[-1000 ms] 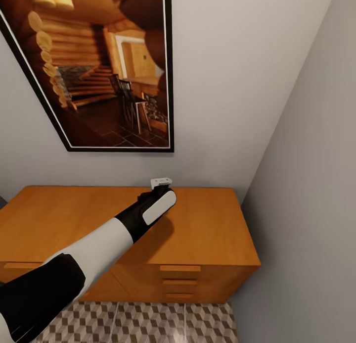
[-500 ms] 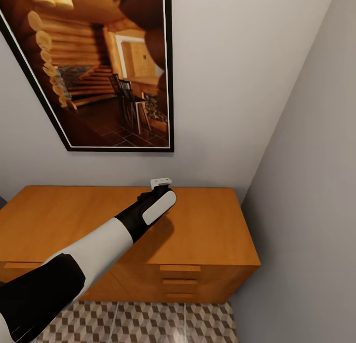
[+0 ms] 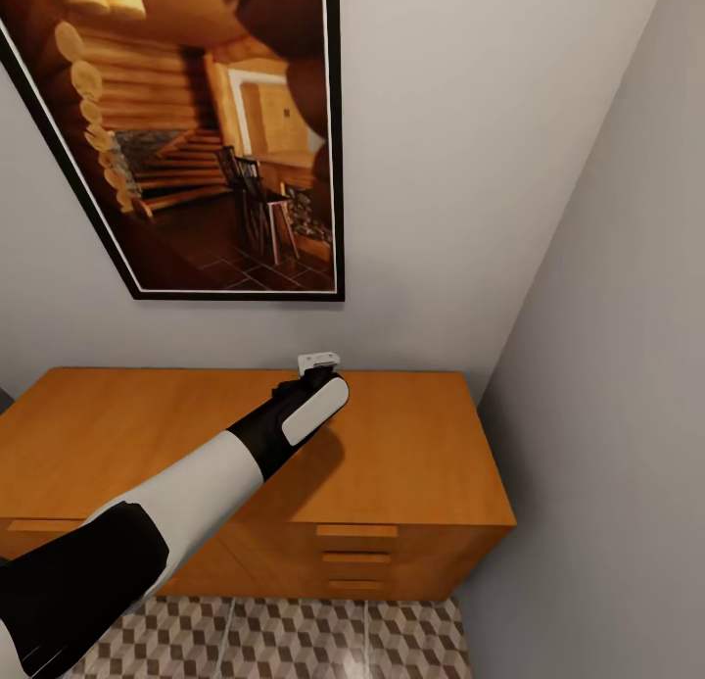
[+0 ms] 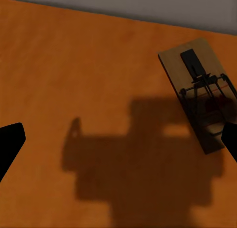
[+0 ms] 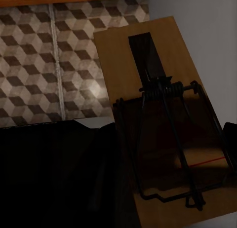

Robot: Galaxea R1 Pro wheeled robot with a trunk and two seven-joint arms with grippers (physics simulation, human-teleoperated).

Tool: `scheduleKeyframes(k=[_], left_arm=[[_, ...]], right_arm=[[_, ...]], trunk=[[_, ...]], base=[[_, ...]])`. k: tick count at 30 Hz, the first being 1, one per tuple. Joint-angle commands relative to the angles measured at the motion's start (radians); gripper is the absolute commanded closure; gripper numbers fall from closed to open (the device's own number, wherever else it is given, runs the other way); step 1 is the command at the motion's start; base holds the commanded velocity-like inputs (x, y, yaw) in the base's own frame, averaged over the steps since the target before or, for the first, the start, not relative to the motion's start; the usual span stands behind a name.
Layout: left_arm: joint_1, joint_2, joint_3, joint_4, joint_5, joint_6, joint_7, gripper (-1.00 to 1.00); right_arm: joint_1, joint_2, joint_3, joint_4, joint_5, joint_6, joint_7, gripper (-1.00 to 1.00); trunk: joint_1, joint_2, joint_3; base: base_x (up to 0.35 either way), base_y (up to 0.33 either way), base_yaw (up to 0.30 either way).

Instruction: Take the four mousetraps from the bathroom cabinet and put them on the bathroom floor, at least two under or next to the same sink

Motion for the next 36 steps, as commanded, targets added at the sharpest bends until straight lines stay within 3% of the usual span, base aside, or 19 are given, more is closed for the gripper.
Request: scheduleKeyframes(k=[1, 36], left_arm=[[-0.002, 0.001, -0.004, -0.001, 0.004, 0.007, 0.006, -1.00], [-0.002, 0.001, -0.004, 0.002, 0.005, 0.007, 0.006, -1.00]], right_arm=[[-0.001, 0.001, 0.009, 0.001, -0.010, -0.003, -0.003, 1.00], [-0.001, 0.001, 0.009, 0.001, -0.010, -0.003, -0.003, 1.00]], trunk=[[0.001, -0.002, -0.002], [0.001, -0.002, -0.002]], base=[[0.000, 0.000, 0.000], [0.000, 0.000, 0.000]])
